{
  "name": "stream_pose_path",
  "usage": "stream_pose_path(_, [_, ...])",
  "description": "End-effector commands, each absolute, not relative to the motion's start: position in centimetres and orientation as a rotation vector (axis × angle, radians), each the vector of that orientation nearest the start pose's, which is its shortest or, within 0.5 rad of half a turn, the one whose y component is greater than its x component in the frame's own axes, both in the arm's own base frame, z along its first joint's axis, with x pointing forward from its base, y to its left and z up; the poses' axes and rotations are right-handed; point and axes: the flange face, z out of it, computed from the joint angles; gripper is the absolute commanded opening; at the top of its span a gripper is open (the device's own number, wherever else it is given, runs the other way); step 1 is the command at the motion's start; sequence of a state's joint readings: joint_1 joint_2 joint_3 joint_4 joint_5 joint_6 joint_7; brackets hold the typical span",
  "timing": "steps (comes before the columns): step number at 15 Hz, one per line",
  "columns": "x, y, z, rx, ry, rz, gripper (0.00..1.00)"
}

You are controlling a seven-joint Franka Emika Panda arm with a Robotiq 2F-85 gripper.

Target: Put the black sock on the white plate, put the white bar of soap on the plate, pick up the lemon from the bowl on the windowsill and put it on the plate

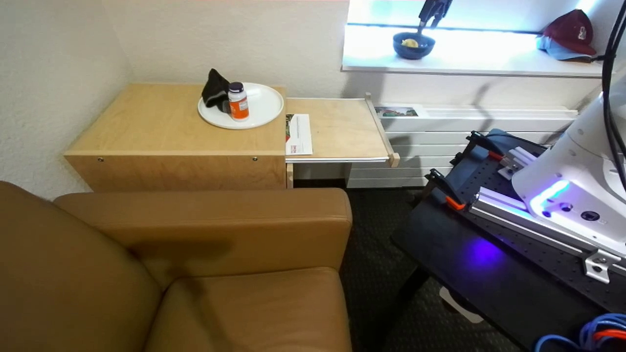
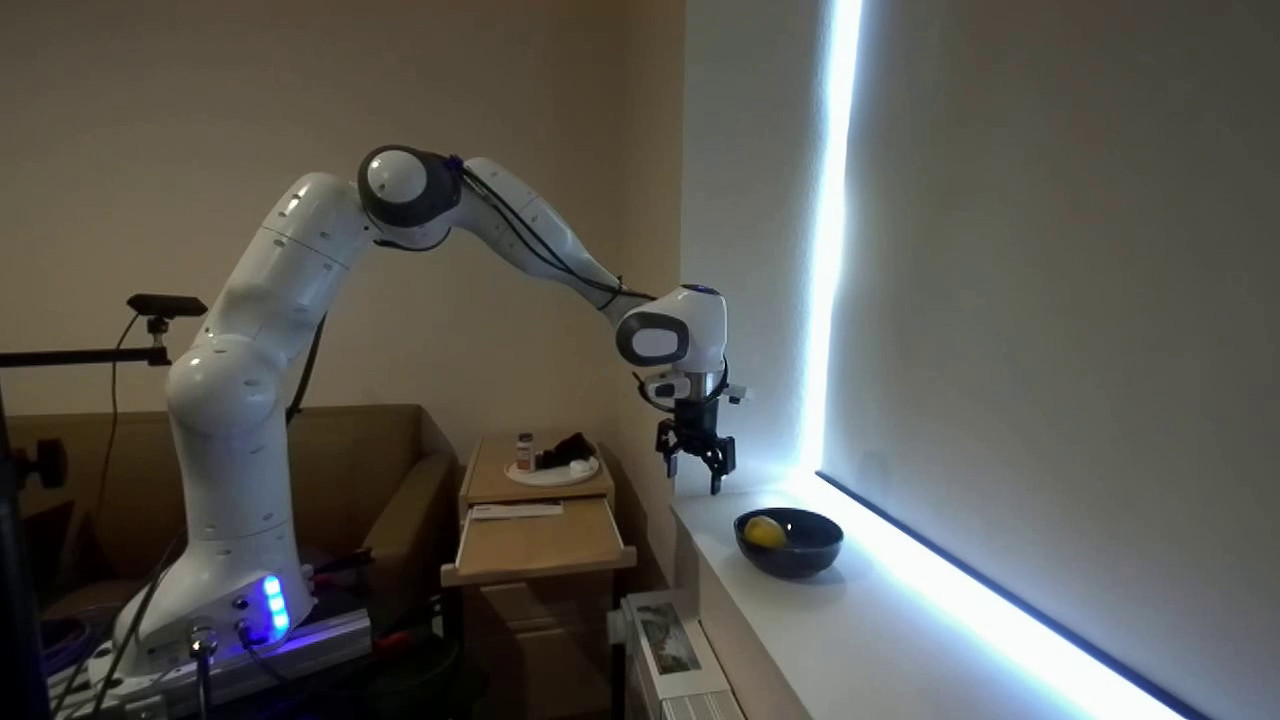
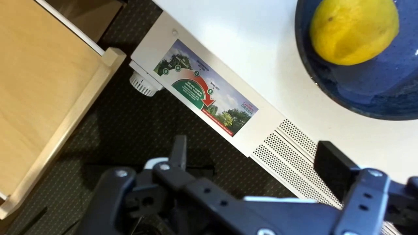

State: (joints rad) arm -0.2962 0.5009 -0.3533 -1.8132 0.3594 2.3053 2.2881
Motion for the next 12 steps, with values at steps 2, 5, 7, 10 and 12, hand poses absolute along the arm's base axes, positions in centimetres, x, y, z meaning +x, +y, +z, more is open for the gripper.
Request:
stream_pose_path(2, [55.5,-37.7,27.0,0.140,3.009,0.047,1.00])
stream_pose_path(5, [58.3,-39.9,27.7,0.388,2.910,0.082,1.00])
stream_pose_path(7, [60.0,-41.1,27.4,0.546,2.870,0.055,1.00])
stream_pose_path(10, [60.4,-44.1,24.7,0.690,2.826,-0.013,1.00])
stream_pose_path(12, [58.9,-43.7,25.5,0.688,2.818,0.026,1.00])
